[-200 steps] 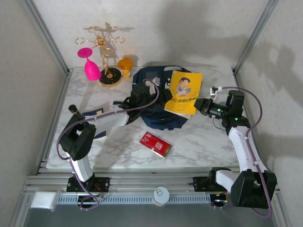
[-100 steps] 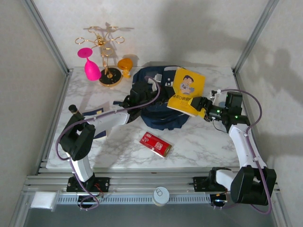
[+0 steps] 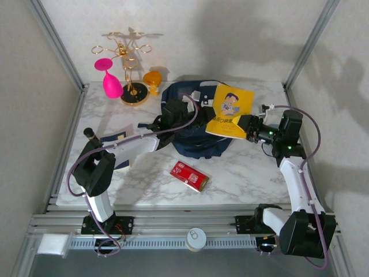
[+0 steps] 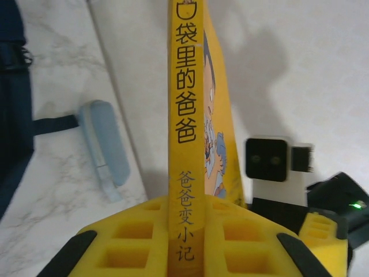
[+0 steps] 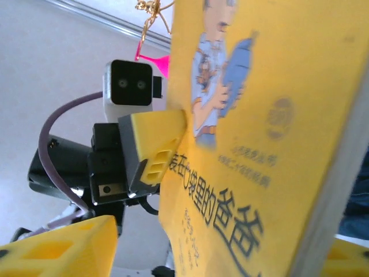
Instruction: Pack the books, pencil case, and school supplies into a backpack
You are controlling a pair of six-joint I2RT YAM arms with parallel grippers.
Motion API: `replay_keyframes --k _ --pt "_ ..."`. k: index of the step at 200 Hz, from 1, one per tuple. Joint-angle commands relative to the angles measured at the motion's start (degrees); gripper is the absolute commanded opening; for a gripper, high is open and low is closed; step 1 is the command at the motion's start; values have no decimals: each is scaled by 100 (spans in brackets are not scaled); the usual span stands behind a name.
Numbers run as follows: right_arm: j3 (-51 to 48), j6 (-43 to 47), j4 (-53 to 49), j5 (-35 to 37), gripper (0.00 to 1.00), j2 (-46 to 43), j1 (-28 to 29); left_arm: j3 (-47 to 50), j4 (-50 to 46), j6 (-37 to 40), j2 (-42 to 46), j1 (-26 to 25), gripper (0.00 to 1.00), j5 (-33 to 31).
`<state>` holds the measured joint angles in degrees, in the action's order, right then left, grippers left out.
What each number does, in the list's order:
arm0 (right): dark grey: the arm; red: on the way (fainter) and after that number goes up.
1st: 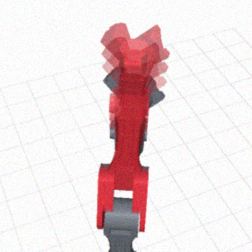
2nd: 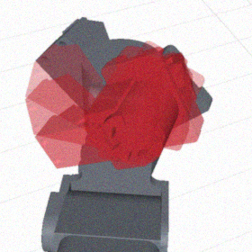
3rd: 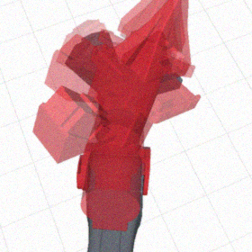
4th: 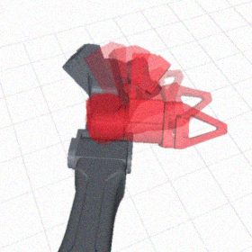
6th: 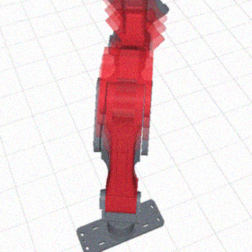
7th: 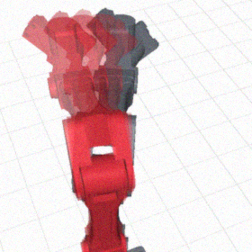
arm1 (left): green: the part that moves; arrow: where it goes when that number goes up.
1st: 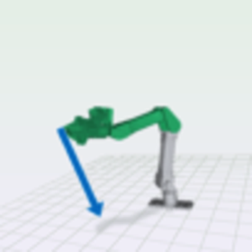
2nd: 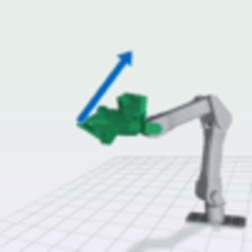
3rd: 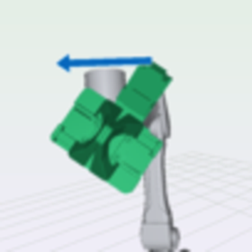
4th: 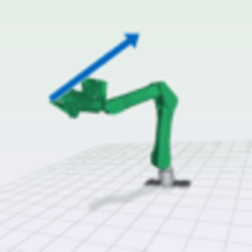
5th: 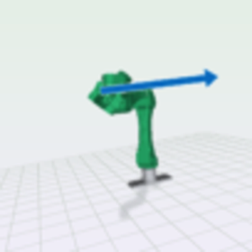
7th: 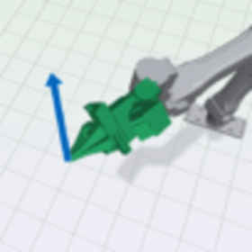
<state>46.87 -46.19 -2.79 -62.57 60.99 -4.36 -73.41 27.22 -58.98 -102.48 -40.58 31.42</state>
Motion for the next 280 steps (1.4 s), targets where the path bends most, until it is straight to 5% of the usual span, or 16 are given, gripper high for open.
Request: replay_keyframes --k 1,42,63,84,118,164,228,280 --pt "12 172 -286 67 51 -110 -48 -196 -158 449 211 -38 0 -288" --pt "50 407 -668 298 17 -45 -279 -243 -459 670 188 -38 0 -356" --pt "173 597 -964 445 6 53 -436 -384 -809 1016 211 -47 28 -256" --pt "442 998 -1710 882 0 171 -720 -580 -1940 2023 323 -29 42 -508" --pt "557 1314 -2271 1617 0 146 -1272 -1146 -4027 3946 57 -99 52 -879" --pt "211 1079 -1985 1785 0 46 -1581 -1524 -5121 5646 -460 -327 61 -1197" --pt "17 1137 -1863 1750 0 115 -1577 -2047 -5428 6237 -1446 -337 64 -1046" --pt "-20 1147 -1753 1603 0 145 -1577 -2553 -5357 6177 -1907 -169 53 -1088"
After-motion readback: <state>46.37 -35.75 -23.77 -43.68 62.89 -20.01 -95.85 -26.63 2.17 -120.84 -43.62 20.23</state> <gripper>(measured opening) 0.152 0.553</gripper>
